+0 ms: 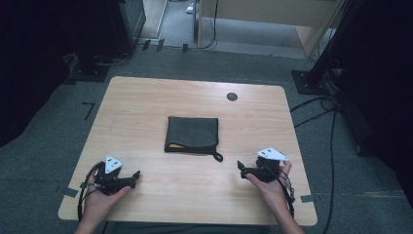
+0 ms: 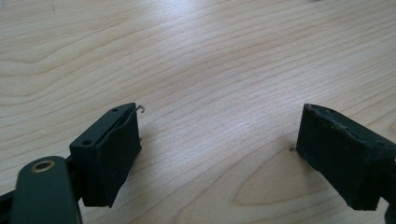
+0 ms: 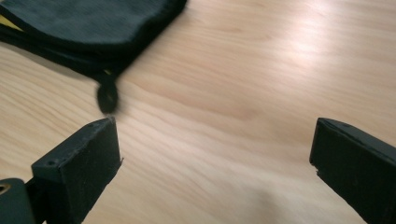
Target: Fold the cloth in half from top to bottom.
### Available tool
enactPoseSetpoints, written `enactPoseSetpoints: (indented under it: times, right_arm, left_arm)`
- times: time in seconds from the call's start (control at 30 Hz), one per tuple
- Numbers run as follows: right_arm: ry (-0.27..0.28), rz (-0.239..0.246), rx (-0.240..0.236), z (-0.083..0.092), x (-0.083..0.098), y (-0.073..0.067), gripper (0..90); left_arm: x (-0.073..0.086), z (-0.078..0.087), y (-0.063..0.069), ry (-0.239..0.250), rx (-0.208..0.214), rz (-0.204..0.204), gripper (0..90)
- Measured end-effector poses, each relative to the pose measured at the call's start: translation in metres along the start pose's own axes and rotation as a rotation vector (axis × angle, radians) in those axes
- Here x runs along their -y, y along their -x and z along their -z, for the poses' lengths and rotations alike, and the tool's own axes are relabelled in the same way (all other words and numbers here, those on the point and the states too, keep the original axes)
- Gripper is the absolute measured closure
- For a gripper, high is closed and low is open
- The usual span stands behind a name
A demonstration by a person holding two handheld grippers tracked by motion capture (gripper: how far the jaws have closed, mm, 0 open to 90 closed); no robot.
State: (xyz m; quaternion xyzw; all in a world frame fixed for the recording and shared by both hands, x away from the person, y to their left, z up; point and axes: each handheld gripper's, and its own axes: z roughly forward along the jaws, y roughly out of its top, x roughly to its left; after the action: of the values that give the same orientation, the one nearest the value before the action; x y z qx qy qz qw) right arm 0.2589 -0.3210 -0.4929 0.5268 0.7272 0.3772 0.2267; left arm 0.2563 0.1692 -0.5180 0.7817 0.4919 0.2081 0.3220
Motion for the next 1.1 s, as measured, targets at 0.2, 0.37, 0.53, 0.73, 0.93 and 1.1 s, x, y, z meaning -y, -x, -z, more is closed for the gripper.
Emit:
enactPoseSetpoints:
  times: [0.2, 0.37, 0.53, 0.73, 0.93, 1.1]
  right_arm:
    - [-0.017, -0.029, 0.042, 0.020, 0.023, 0.027, 1.4]
    - [-0.028, -0.066, 0.068, 0.034, 0.039, 0.045, 1.4]
    - [-0.051, -0.091, 0.090, 0.042, 0.054, 0.059, 1.4]
    - [-0.082, -0.112, 0.109, 0.040, 0.064, 0.063, 1.4]
    - [-0.110, -0.063, 0.137, 0.035, 0.065, 0.056, 1.1]
    - [-0.111, -0.063, 0.137, 0.035, 0.065, 0.056, 1.0]
  left_arm:
    - [0.000, 0.000, 0.000, 0.000, 0.000, 0.000, 13.1]
    - [0.000, 0.000, 0.000, 0.000, 0.000, 0.000, 13.1]
    - [0.000, 0.000, 0.000, -0.001, -0.001, 0.000, 13.1]
    - [0.000, 0.000, 0.000, 0.000, 0.000, 0.000, 13.1]
    - [0.000, 0.000, 0.000, 0.000, -0.001, 0.000, 13.1]
    - [-0.001, -0.001, 0.000, -0.001, 0.000, 0.000, 13.1]
